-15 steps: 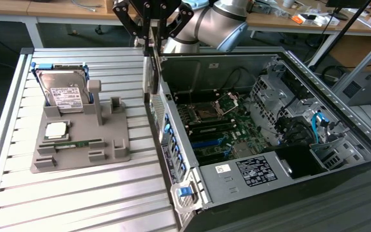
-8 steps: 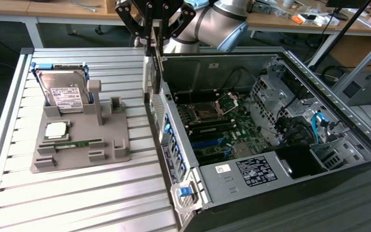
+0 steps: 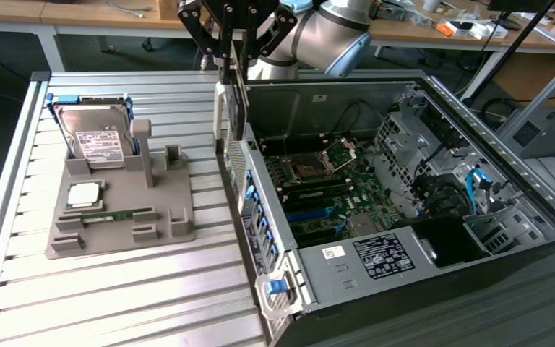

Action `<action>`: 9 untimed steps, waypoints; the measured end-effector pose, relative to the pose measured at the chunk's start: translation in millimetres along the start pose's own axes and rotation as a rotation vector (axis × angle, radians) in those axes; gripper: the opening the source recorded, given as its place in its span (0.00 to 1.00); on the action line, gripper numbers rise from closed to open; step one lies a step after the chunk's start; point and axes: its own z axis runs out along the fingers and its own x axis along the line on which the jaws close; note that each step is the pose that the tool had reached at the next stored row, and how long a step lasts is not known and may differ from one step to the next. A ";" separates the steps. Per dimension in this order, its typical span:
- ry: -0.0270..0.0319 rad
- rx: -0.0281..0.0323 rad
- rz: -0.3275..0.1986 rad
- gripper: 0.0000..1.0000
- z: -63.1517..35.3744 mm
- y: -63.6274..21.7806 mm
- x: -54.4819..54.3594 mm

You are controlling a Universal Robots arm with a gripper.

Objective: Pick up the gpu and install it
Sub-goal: 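Pick up the gpu and move the gpu toward the slot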

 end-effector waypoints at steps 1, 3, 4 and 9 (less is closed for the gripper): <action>0.0000 0.0000 0.000 0.27 0.0 0.1 -0.8; 0.0000 0.0000 0.000 0.27 0.0 0.1 -1.7; 0.0000 0.0000 0.000 0.27 0.1 0.2 -2.3; 0.0000 0.0000 0.000 0.27 0.1 0.4 -4.9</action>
